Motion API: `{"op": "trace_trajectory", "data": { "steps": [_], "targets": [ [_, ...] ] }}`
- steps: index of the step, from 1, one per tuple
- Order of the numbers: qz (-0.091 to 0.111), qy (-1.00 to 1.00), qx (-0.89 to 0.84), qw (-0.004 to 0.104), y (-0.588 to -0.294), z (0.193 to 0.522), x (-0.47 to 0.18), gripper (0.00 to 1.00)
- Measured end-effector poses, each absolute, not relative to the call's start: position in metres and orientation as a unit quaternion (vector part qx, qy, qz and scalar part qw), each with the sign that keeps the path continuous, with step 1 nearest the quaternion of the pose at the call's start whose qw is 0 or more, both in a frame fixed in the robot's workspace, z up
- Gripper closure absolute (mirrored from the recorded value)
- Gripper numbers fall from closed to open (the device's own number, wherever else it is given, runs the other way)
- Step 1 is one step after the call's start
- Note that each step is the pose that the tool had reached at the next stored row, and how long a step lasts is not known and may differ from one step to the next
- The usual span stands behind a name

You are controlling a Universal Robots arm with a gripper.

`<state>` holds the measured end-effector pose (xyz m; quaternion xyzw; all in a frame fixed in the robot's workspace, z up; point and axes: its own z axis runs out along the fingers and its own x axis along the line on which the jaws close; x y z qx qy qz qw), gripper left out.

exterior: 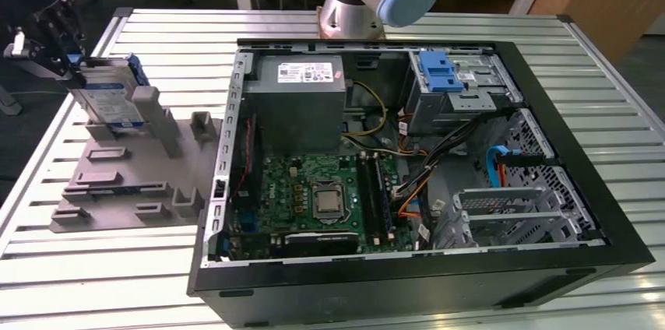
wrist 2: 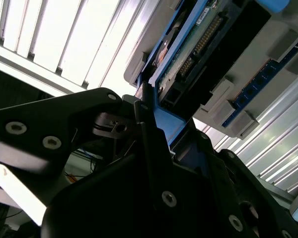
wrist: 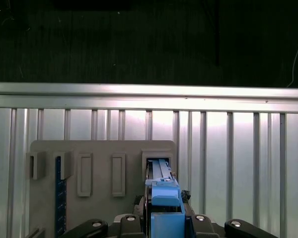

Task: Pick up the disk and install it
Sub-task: 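Pick up the disk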

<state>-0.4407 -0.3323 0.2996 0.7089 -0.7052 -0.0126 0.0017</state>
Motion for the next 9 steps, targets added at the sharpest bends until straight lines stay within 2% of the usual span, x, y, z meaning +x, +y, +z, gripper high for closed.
{"op": "trace_trajectory", "data": {
  "steps": [9],
  "targets": [
    [-0.013, -0.705, 0.709, 0.002, -0.3323, 0.3012, -0.4409, 0.64]
  ]
}}
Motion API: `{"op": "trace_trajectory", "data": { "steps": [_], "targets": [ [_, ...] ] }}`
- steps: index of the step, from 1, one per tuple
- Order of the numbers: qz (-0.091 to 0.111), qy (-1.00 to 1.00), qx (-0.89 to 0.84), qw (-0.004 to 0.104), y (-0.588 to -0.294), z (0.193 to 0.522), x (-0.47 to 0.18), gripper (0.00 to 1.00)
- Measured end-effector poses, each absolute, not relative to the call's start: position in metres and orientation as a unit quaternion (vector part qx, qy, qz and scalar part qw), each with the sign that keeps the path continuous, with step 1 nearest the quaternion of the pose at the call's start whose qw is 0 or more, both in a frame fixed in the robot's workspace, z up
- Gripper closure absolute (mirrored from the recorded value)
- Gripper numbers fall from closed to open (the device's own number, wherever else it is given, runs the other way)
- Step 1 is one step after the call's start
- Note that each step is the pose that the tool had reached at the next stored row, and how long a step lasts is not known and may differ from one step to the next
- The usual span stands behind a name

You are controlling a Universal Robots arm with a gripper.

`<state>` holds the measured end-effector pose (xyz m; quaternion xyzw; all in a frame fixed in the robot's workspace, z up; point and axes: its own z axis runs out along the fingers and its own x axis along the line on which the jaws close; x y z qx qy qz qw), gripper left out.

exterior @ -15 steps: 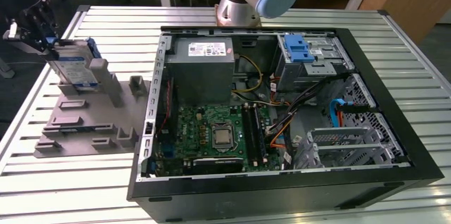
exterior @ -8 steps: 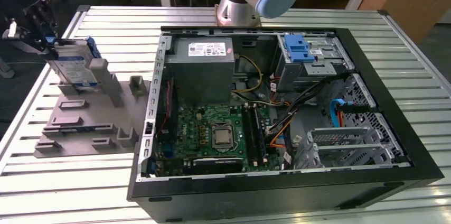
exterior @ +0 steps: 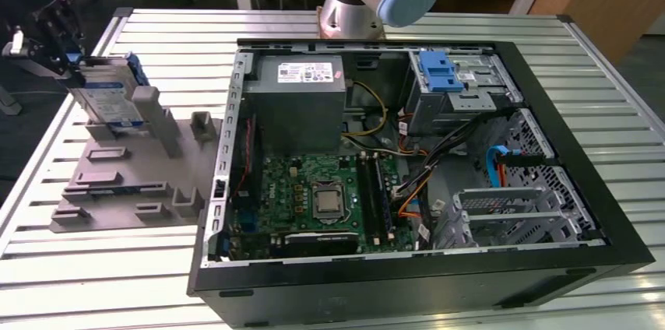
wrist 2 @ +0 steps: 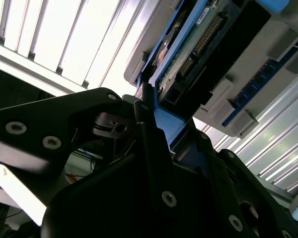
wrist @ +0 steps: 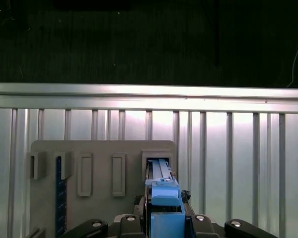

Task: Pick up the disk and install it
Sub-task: 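Pick up the disk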

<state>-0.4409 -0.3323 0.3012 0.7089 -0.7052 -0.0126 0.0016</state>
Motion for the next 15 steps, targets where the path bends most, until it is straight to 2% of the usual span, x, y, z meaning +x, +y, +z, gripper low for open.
{"op": "trace_trajectory", "data": {
  "steps": [15],
  "targets": [
    [-0.013, -0.705, 0.709, 0.002, -0.3323, 0.3075, -0.4409, 0.64]
  ]
}}
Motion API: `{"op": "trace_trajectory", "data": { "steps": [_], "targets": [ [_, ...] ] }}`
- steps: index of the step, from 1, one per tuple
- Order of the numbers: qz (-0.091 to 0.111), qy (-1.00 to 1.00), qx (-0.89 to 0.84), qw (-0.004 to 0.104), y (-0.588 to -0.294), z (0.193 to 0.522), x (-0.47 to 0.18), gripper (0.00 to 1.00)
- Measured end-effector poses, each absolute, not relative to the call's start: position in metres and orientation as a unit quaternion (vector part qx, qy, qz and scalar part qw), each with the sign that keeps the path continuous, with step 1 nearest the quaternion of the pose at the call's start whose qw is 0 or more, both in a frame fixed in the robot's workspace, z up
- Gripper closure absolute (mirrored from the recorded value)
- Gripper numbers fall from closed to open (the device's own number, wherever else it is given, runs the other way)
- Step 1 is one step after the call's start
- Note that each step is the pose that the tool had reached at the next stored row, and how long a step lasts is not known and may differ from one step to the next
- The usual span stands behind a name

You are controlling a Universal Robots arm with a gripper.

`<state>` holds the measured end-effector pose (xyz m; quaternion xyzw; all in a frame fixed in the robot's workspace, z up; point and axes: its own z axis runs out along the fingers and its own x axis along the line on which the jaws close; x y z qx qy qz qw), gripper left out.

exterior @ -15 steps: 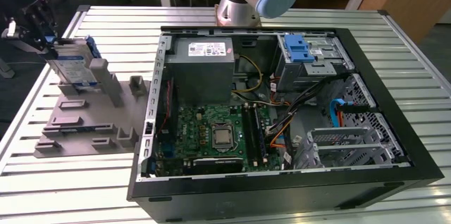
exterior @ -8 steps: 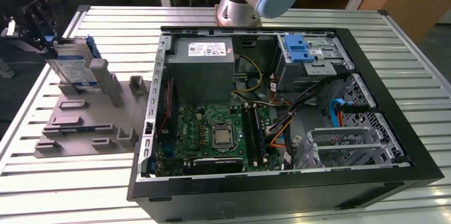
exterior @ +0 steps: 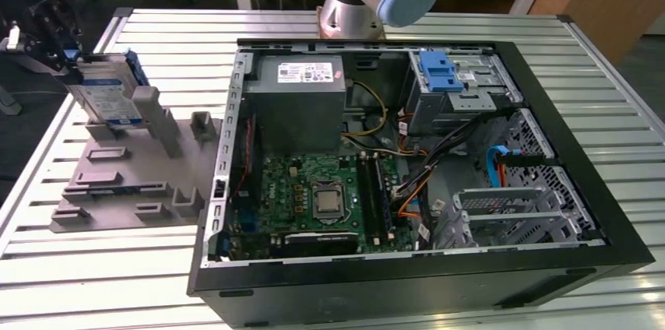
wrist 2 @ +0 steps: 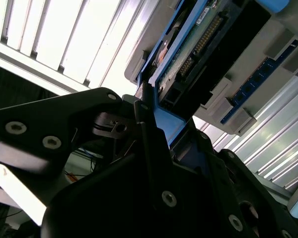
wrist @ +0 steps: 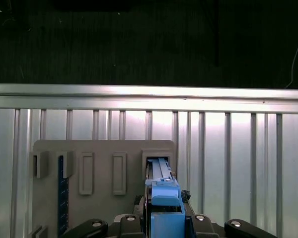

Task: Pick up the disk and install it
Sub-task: 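Pick up the disk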

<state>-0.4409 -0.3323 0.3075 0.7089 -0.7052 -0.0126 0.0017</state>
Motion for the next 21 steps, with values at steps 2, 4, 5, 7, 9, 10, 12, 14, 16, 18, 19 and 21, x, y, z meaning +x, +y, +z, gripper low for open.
{"op": "trace_trajectory", "data": {
  "steps": [2, 4, 5, 7, 9, 10, 12, 14, 16, 18, 19, 21],
  "targets": [
    [-0.013, -0.705, 0.709, 0.002, -0.3323, 0.3075, -0.4409, 0.64],
    [-0.013, -0.705, 0.709, 0.002, -0.3323, 0.3076, -0.4409, 0.64],
    [-0.013, -0.705, 0.709, 0.002, -0.3323, 0.3078, -0.4409, 0.64],
    [-0.013, -0.705, 0.709, 0.002, -0.3323, 0.3081, -0.4409, 0.64],
    [-0.013, -0.705, 0.709, 0.002, -0.3323, 0.3091, -0.4410, 0.64],
    [-0.013, -0.705, 0.709, 0.002, -0.3323, 0.3097, -0.4410, 0.64],
    [-0.013, -0.705, 0.709, 0.002, -0.3323, 0.3111, -0.4410, 0.64],
    [-0.013, -0.705, 0.709, 0.002, -0.3323, 0.3123, -0.4410, 0.64],
    [-0.013, -0.705, 0.709, 0.002, -0.3323, 0.3135, -0.4409, 0.64],
    [-0.013, -0.705, 0.709, 0.002, -0.3323, 0.3149, -0.4409, 0.64],
    [-0.013, -0.705, 0.709, 0.002, -0.3323, 0.3154, -0.4410, 0.64],
    [-0.013, -0.705, 0.709, 0.002, -0.3323, 0.3165, -0.4410, 0.64]
  ]
}}
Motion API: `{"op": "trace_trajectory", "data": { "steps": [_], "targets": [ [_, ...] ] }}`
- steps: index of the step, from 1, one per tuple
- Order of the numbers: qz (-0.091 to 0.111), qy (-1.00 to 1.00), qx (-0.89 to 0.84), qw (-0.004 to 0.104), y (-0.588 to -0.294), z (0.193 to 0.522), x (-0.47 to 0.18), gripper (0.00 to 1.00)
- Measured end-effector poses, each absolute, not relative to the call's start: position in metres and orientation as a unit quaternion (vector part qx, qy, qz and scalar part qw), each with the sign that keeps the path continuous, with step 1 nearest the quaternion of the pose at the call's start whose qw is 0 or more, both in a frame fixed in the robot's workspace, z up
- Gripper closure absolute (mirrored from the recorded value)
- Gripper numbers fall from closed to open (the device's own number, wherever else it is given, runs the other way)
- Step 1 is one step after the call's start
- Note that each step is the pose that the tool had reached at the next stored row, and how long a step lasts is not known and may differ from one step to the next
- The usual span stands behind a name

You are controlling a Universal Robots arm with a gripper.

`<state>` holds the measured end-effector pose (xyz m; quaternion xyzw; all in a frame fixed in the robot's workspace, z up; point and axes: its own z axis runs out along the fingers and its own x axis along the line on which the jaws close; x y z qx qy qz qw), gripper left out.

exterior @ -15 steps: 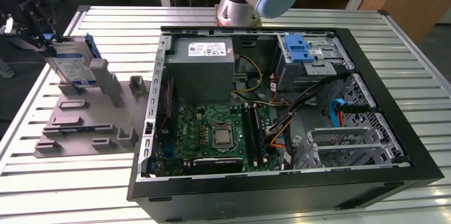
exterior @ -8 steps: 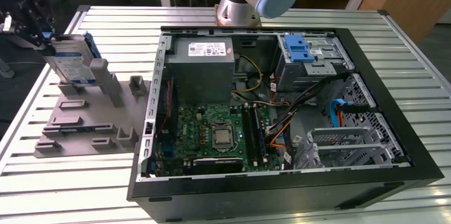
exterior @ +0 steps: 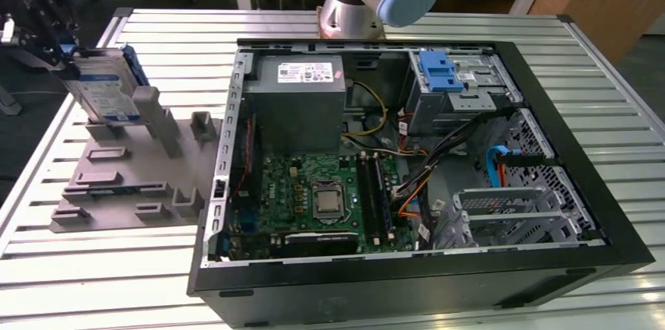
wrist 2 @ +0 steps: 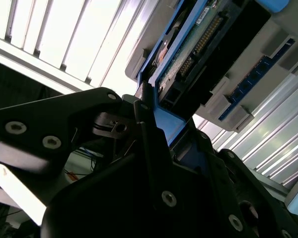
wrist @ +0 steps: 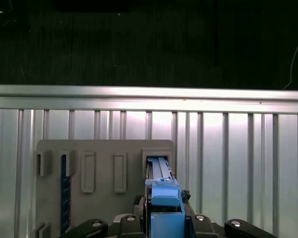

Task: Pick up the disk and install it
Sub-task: 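Pick up the disk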

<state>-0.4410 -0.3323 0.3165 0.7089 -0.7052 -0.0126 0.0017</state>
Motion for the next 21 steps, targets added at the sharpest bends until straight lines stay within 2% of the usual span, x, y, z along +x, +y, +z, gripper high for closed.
{"op": "trace_trajectory", "data": {
  "steps": [21],
  "targets": [
    [-0.013, -0.705, 0.709, 0.002, -0.3323, 0.3236, -0.4410, 0.64]
  ]
}}
